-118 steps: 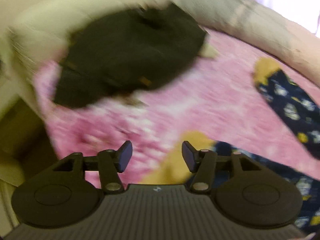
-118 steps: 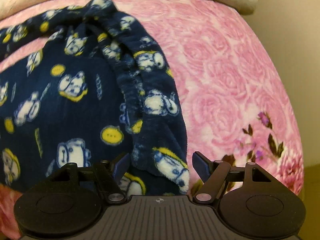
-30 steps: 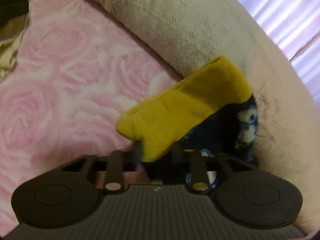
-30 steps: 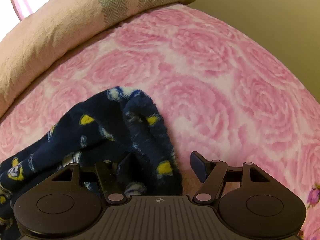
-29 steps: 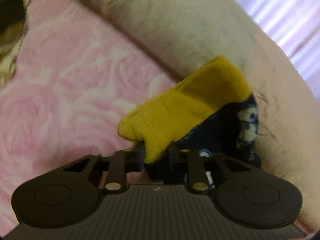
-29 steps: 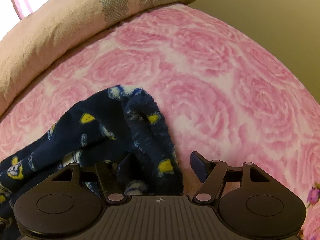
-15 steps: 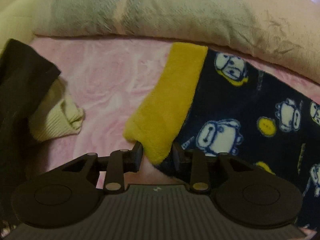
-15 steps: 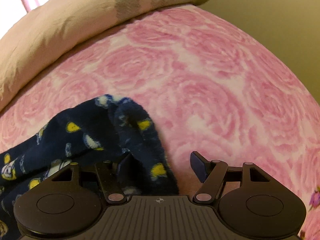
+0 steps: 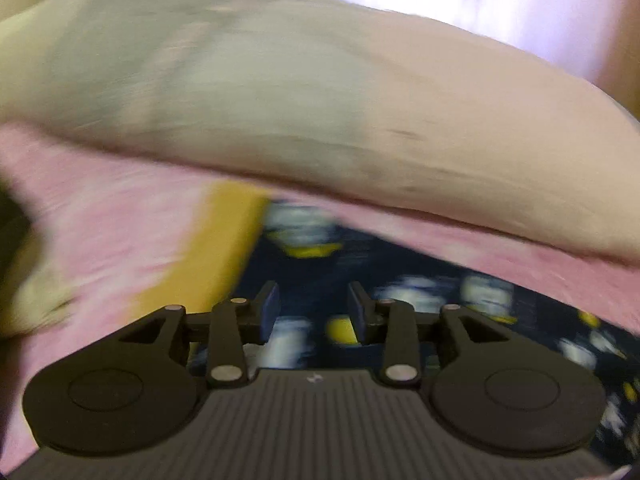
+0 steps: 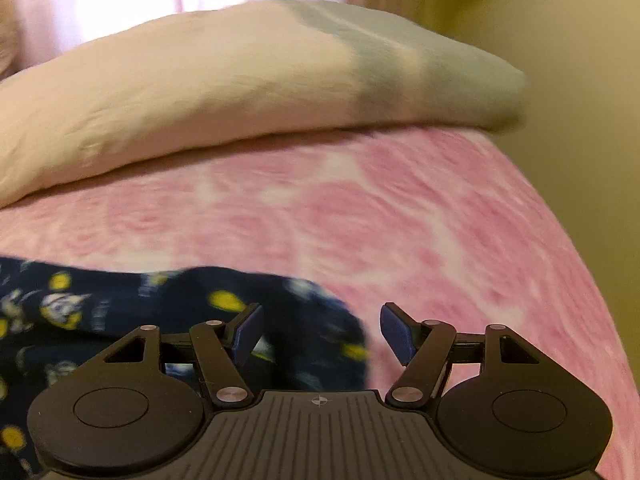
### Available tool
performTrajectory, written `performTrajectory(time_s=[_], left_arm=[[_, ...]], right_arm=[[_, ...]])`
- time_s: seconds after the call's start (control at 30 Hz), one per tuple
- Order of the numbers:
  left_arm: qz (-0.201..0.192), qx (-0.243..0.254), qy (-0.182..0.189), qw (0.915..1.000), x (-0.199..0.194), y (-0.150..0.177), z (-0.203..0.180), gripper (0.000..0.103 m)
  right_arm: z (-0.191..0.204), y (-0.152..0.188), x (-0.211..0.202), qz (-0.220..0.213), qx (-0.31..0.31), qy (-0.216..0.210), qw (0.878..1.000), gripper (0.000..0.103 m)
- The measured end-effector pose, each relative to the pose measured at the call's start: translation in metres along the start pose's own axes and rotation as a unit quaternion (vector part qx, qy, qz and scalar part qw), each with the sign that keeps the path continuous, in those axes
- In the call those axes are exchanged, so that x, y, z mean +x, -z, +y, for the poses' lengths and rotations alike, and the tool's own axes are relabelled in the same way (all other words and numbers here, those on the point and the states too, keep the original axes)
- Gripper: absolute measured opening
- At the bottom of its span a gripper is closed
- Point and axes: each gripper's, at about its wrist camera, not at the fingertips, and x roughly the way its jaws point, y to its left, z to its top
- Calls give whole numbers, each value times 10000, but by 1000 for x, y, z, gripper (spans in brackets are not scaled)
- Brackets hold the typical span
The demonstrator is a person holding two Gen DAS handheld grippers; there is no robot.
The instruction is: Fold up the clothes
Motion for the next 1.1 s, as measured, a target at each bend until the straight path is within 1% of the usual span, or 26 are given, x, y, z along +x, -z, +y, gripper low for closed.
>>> performTrajectory(time_s=[0.03, 0.07, 0.1, 0.13, 0.2, 0.27, 0.37, 0.43, 0.47, 0.5, 0.53, 0.57, 0.6, 0.63, 0.67, 0.7, 0.73, 0.77, 0.8, 0.87, 0.93, 0.97, 1.0, 1.03, 1.07, 1.1], left_arm=[[31, 299, 272, 9992, 9, -4, -18, 32], [69, 621, 532, 9966, 17, -7, -38, 32], [100, 959, 751, 9925, 25, -9, -57, 33], [115, 1325, 947, 9866, 33, -10, -76, 36], [117, 2039, 1287, 9704, 46, -11, -112, 38], [93, 2619, 1521, 9530, 56, -9, -140, 46], [74, 3245, 1832, 9280, 64, -3, -165, 60], [168, 3667, 1896, 9107, 74, 7, -175, 62], [229, 3856, 1941, 9017, 79, 12, -179, 59], [292, 4031, 1997, 8926, 86, 17, -182, 53], [356, 4204, 2052, 8831, 92, 22, -185, 38], [336, 4242, 2147, 8791, 96, 25, -185, 26], [310, 4181, 2259, 8793, 97, 24, -185, 15], [285, 4137, 2310, 8801, 98, 23, -185, 1], [249, 4111, 2329, 8810, 99, 21, -186, 1], [192, 4109, 2313, 8816, 99, 20, -187, 1], [97, 4132, 2277, 8817, 98, 19, -189, 0], [-25, 4131, 2239, 8827, 97, 17, -191, 0], [-154, 4051, 2201, 8872, 95, 12, -192, 0], [-414, 3689, 2077, 9050, 93, 1, -191, 1], [-348, 3346, 1858, 9232, 104, -5, -196, 3], [-205, 3285, 1748, 9280, 111, -5, -201, 5], [-169, 3292, 1615, 9302, 114, -2, -205, 10], [-215, 3304, 1467, 9321, 114, 1, -210, 13], [-261, 3315, 1319, 9338, 114, 4, -215, 18], [-286, 3192, 1233, 9392, 111, 4, -216, 21]], right_arm=[[9, -3, 6, 7, -157, -117, 9998, 68], [17, -6, 11, 16, -313, -232, 9992, 68], [26, -9, 16, -7, -464, -375, 9982, 68], [35, -12, 21, -32, -614, -519, 9968, 68], [54, -15, 32, -9, -923, -805, 9925, 68], [70, -19, 43, 50, -1261, -1092, 9860, 68], [92, -30, 54, 141, -1740, -1431, 9742, 68], [103, -31, 61, 173, -1964, -1624, 9668, 68], [108, -32, 67, 250, -2080, -1714, 9627, 68], [113, -30, 73, 343, -2215, -1759, 9586, 68], [117, -29, 80, 435, -2350, -1801, 9542, 68], [120, -26, 86, 502, -2436, -1825, 9512, 68], [123, -23, 92, 567, -2519, -1847, 9483, 56], [121, -21, 98, 653, -2502, -1935, 9464, 40], [119, -22, 100, 671, -2367, -2084, 9466, 18], [116, -23, 102, 684, -2224, -2236, 9465, 5], [117, -24, 101, 654, -2229, -2274, 9457, 5], [116, -26, 100, 566, -2209, -2248, 9473, 4], [116, -28, 98, 474, -2187, -2218, 9491, 3], [108, -37, 96, 156, -1895, -2082, 9594, 3], [100, -49, 95, -132, -1506, -1946, 9692, 3], [100, -51, 100, -124, -1364, -1832, 9735, 3], [100, -54, 106, -109, -1227, -1714, 9775, 4], [100, -53, 111, -17, -1155, -1644, 9796, 4], [100, -53, 115, 79, -1086, -1576, 9815, 14], [100, -53, 120, 175, -1018, -1507, 9832, 41]])
